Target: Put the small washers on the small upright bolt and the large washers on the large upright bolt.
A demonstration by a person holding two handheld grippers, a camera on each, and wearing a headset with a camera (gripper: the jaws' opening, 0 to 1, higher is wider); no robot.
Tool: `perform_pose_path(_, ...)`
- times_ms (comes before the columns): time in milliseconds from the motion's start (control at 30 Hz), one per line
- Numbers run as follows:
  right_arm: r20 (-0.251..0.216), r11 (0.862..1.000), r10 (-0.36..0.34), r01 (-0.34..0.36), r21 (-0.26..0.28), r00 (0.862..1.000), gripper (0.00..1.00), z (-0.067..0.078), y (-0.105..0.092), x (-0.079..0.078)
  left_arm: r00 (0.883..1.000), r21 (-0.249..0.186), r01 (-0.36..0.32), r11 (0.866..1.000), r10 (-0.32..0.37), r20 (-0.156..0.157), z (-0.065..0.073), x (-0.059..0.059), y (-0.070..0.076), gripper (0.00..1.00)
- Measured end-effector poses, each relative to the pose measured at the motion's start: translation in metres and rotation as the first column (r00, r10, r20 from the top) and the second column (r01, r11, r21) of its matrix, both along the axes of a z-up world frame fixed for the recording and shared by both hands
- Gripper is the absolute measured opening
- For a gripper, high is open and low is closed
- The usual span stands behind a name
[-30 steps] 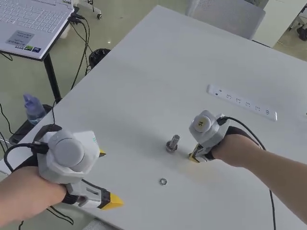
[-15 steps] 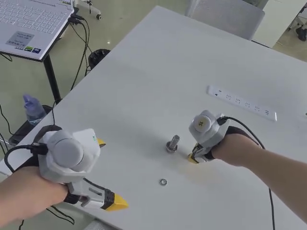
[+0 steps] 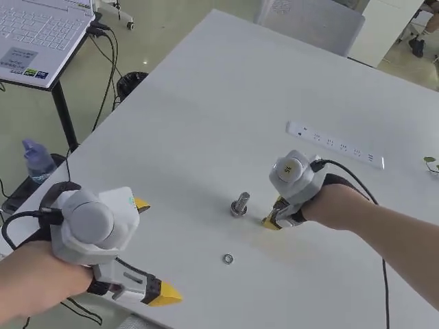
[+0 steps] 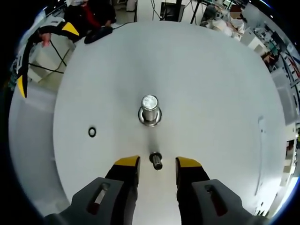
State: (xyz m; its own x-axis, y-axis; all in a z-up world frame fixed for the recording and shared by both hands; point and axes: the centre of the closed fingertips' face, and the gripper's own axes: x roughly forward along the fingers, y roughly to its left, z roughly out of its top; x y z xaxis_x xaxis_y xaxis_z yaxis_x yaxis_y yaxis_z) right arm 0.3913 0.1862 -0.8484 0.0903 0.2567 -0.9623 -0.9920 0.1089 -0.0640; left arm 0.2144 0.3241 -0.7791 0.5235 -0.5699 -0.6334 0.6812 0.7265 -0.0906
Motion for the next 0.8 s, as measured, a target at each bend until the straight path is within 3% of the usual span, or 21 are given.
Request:
perform_pose_path(400,0.015,0.999,0.007,-0.008,0.038,1.0,0.33,0.023,0.005,-0.012,0.999,-0.029,0.009,1.0,-0.008,0.037,0.01,0.01,-0.006,0.98)
perform_pose_path(800,0.024,0.998,0.027,-0.028,0.055,0.999,0.33,0.04,0.005,-0.039,0.998,-0.01,0.02,1.0,-0.019,0.053,0.01,0.014,-0.007,0.95)
